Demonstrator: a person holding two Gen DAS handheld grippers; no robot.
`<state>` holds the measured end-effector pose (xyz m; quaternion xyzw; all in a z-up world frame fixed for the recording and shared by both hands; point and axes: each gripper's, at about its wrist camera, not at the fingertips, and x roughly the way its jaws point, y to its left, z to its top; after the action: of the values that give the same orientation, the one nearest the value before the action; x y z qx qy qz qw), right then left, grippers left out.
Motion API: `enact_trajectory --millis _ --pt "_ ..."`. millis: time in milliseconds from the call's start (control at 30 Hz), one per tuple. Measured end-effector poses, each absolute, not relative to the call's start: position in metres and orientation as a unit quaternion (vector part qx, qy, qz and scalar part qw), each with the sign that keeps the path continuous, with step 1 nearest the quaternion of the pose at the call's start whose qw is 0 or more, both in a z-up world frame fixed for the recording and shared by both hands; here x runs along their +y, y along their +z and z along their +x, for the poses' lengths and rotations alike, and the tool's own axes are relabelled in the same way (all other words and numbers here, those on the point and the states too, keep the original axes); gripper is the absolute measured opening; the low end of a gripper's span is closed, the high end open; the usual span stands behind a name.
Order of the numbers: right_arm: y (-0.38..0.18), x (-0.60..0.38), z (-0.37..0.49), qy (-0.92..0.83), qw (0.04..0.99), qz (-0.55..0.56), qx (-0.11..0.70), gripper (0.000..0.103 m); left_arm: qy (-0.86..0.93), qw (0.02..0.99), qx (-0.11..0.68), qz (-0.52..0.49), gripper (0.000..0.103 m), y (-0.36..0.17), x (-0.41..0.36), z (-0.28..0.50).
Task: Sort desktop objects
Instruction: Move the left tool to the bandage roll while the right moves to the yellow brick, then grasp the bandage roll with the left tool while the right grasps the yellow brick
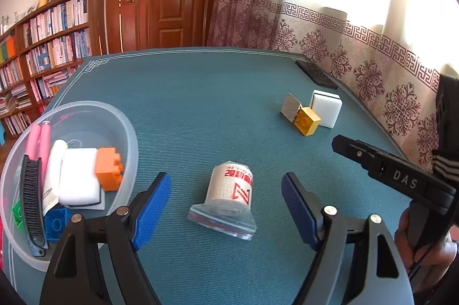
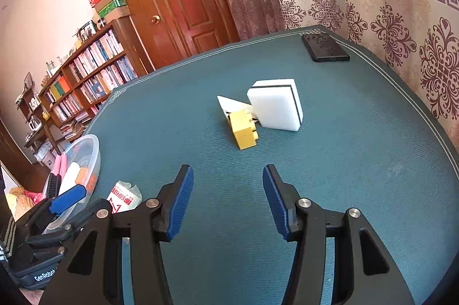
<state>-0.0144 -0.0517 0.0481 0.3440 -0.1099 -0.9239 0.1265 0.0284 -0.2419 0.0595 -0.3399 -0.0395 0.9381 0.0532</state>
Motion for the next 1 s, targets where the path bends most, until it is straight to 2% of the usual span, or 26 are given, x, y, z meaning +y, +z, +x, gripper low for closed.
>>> enact_trajectory --millis 267,567,700,800,867,933,1000 --pt "0.045 -0.048 -0.052 -0.922 0.125 0.358 -0.080 0.054 0.930 0.062 -0.025 -0.362 0.082 0.046 -0.227 0.006" --pt "0.035 -0.068 -0.084 -0.921 0.129 0.364 -0.049 0.054 0.916 0.075 -0.052 -0.392 0.082 0.026 -0.233 -0.009" --pt "0.026 -0.075 -0.094 -0.918 0.120 0.376 -0.037 0.044 0.915 0.076 -0.056 -0.392 0.082 0.024 -0.235 -0.010" --pt "0.021 -0.074 -0.097 -0.913 0.118 0.388 -0.039 0.031 0.915 0.072 -0.056 -0.392 0.076 0.023 -0.236 -0.011" --pt "0.020 -0.070 -0.098 -0.913 0.114 0.389 -0.048 0.027 0.916 0.068 -0.060 -0.392 0.071 0.024 -0.238 -0.012" --pt "0.020 -0.068 -0.098 -0.913 0.111 0.388 -0.054 0.026 0.916 0.063 -0.062 -0.391 0.066 0.024 -0.239 -0.012" --pt "0.019 -0.067 -0.096 -0.914 0.106 0.387 -0.055 0.026 0.917 0.061 -0.062 -0.390 0.055 0.024 -0.239 -0.013"
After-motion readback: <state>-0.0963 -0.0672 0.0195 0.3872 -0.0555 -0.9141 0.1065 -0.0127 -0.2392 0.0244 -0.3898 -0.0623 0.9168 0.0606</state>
